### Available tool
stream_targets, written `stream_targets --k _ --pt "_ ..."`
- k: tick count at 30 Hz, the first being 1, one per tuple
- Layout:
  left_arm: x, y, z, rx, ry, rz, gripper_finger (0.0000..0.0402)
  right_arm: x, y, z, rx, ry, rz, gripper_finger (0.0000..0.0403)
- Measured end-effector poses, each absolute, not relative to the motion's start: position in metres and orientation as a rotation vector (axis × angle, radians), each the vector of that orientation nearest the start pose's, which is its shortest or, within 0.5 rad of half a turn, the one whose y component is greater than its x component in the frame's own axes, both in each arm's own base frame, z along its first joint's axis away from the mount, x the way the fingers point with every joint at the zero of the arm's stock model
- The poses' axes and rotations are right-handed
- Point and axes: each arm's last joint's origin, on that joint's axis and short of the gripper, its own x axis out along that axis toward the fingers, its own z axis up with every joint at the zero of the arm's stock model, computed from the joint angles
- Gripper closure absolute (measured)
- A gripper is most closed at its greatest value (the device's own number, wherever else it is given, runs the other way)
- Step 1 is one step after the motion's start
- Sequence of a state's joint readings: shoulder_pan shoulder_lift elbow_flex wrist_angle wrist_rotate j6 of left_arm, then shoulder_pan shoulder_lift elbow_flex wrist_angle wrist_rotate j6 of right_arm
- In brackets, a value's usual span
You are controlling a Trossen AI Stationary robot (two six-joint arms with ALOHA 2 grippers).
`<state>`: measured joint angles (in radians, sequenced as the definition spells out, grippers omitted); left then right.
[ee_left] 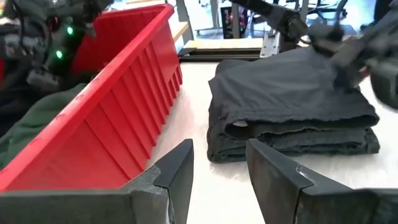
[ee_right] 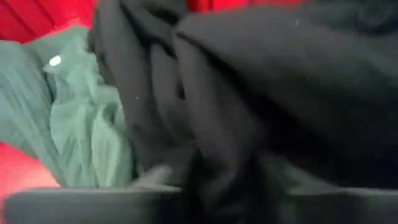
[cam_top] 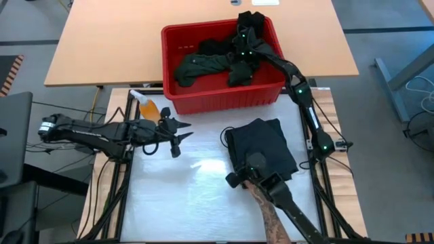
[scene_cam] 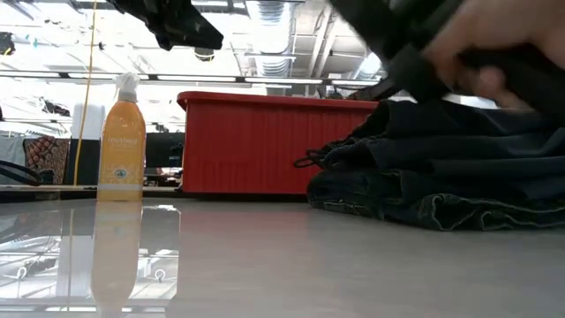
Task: Fold Laundry from Bin
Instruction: Fold the black shirt
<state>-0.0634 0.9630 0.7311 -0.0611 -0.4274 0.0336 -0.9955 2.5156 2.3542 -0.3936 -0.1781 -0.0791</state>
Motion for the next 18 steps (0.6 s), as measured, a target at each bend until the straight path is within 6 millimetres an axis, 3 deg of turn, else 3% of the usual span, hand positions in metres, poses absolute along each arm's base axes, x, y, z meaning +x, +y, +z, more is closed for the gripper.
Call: stream_targets --k 2,3,6,9,14,18 --pt "0.213 -0.001 0.294 0.1 0.301 0.36 0.0262 0.313 -0.47 0.242 0.206 0.476 -0.777 0.0357" --pt "0.213 -0.001 0.293 0.094 0.301 0.36 0.0262 0.312 -0.469 0.251 0.185 0.457 -0.778 0.0369" --pt "0.215 -0.001 0.292 0.084 0.304 0.361 0.0262 0.306 -0.457 0.293 0.112 0.4 -0.776 0.0364" --pt "0.219 -0.001 0.29 0.084 0.306 0.362 0.0262 0.296 -0.433 0.353 -0.007 0.332 -0.767 0.0364" --pt "0.232 -0.002 0.283 0.119 0.316 0.353 0.0262 0.26 -0.354 0.485 -0.227 0.051 -0.739 0.0365" --pt "0.248 -0.005 0.271 0.127 0.328 0.306 0.0262 0.219 -0.273 0.567 -0.316 -0.197 -0.598 0.0365"
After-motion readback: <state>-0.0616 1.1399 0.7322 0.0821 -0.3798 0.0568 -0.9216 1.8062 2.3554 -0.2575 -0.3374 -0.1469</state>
